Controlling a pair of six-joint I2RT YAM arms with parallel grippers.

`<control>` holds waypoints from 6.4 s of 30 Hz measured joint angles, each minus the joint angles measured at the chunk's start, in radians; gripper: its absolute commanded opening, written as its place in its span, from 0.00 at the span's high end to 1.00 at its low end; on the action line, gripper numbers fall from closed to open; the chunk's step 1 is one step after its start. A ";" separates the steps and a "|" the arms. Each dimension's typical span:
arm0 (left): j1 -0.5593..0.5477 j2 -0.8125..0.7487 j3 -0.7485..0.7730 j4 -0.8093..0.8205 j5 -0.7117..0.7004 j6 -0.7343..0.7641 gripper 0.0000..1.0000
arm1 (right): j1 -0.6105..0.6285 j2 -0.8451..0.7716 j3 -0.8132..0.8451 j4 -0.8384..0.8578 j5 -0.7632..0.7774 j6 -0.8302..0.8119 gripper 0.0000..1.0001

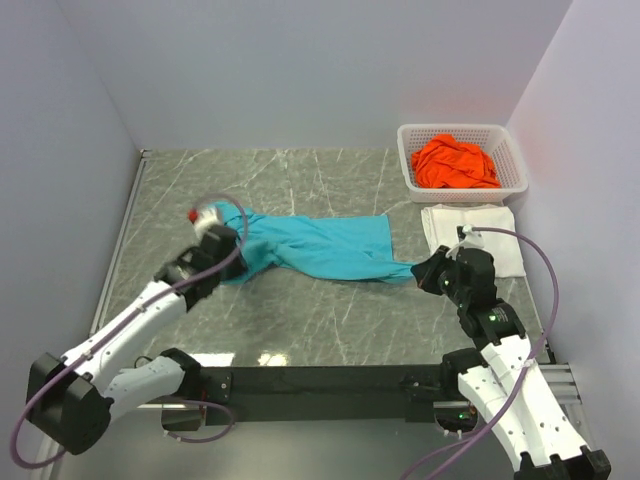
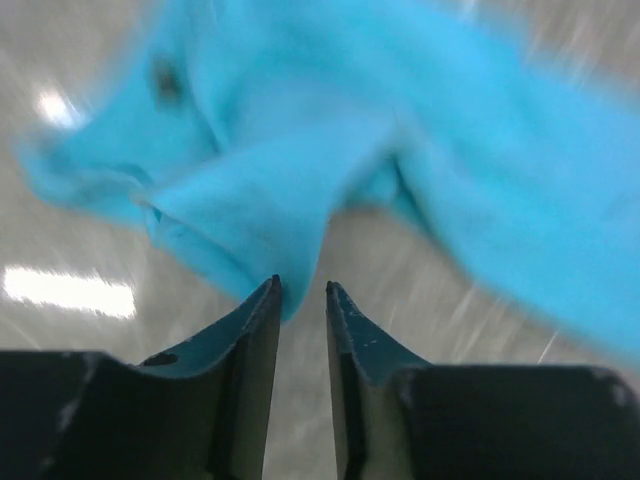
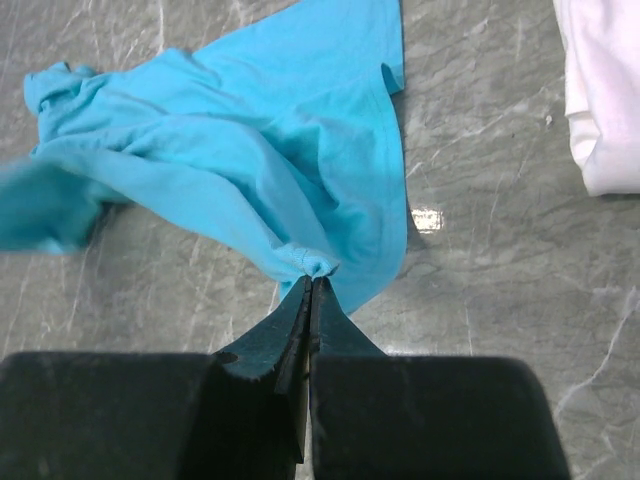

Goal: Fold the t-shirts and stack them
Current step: Flatten the tshirt out

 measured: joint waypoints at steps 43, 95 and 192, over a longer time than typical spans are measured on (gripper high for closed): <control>0.209 0.097 -0.298 0.195 0.197 -0.262 0.61 | 0.000 0.043 0.001 -0.014 -0.061 0.000 1.00; -0.330 0.328 -0.179 0.206 -0.100 -0.526 0.54 | 0.000 0.043 0.001 -0.014 -0.086 -0.004 1.00; 0.377 0.901 0.586 0.615 -0.145 0.740 0.96 | -0.062 1.277 0.801 0.474 0.248 -0.594 1.00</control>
